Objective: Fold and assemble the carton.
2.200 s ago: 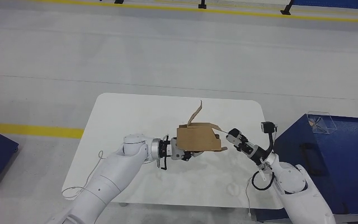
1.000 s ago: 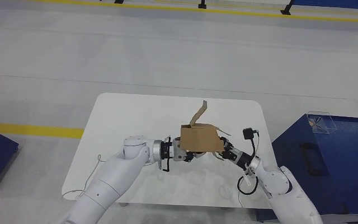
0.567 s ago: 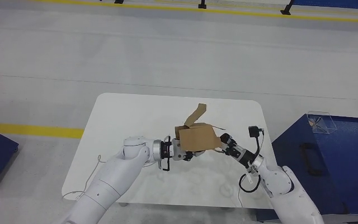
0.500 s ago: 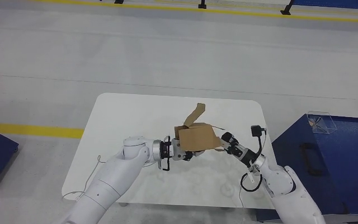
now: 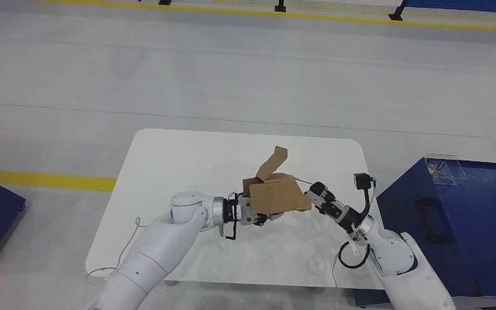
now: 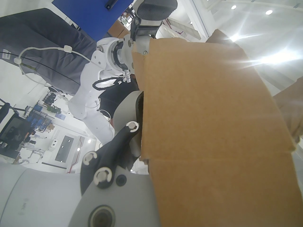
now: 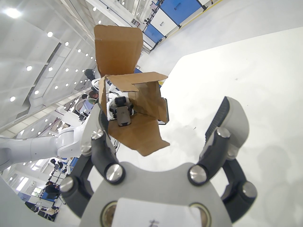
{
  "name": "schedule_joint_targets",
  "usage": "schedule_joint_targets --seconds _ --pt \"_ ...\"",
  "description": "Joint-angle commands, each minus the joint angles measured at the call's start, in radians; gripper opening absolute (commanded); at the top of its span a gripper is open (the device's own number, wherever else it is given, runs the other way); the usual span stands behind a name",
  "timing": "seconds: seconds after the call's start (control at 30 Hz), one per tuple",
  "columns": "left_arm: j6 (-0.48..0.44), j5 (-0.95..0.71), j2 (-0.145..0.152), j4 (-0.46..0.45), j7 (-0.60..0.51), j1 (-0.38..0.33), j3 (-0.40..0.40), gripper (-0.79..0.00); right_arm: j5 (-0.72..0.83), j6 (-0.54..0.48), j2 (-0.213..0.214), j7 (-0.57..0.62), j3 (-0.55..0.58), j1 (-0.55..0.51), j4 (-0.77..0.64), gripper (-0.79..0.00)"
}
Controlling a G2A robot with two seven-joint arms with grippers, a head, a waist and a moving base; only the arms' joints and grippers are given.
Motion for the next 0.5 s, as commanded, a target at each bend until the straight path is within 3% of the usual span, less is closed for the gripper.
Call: schedule_joint_targets --seconds 0.0,0.47 --pt "-0.003 0.005 0.000 0.001 0.001 0.001 0.000 -0.785 -0.001 0.001 0.000 0.001 0.004 -0.007 -0.012 0.000" --pt "-0.027 0.022 -0.002 -0.004 0.029 0.009 -0.018 -0.785 -0.027 0.016 -0.008 -0.002 -0.024 -0.005 -0.026 0.000"
